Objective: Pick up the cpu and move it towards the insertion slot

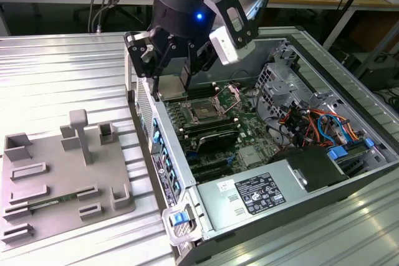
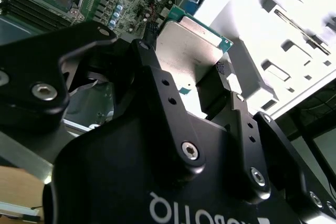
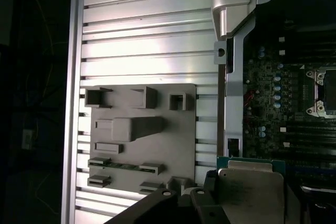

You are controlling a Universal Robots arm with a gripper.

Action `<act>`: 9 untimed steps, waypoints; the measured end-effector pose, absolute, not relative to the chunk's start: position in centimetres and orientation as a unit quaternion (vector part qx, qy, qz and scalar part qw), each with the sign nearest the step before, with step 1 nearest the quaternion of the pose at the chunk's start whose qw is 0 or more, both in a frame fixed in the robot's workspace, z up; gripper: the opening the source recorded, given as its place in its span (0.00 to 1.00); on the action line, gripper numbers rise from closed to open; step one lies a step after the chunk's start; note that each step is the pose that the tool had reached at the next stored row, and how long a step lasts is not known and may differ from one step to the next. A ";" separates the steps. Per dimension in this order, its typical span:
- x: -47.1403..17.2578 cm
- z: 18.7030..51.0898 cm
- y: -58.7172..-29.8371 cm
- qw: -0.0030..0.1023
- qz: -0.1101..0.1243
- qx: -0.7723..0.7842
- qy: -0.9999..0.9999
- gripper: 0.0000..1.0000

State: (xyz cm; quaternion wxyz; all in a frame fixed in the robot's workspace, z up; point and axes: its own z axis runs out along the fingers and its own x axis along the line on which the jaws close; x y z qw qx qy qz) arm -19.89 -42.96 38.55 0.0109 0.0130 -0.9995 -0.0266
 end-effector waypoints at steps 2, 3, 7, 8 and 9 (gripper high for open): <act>-19.7 38.6 -43.0 0.011 -0.027 0.013 -1.000 0.55; -19.6 38.6 -43.0 0.011 -0.027 0.013 -1.000 0.55; -19.3 38.6 -43.0 0.011 -0.027 0.013 -1.000 0.55; -19.2 38.5 -43.0 0.011 -0.027 0.013 -1.000 0.55; -19.1 38.5 -43.0 0.011 -0.027 0.013 -1.000 0.55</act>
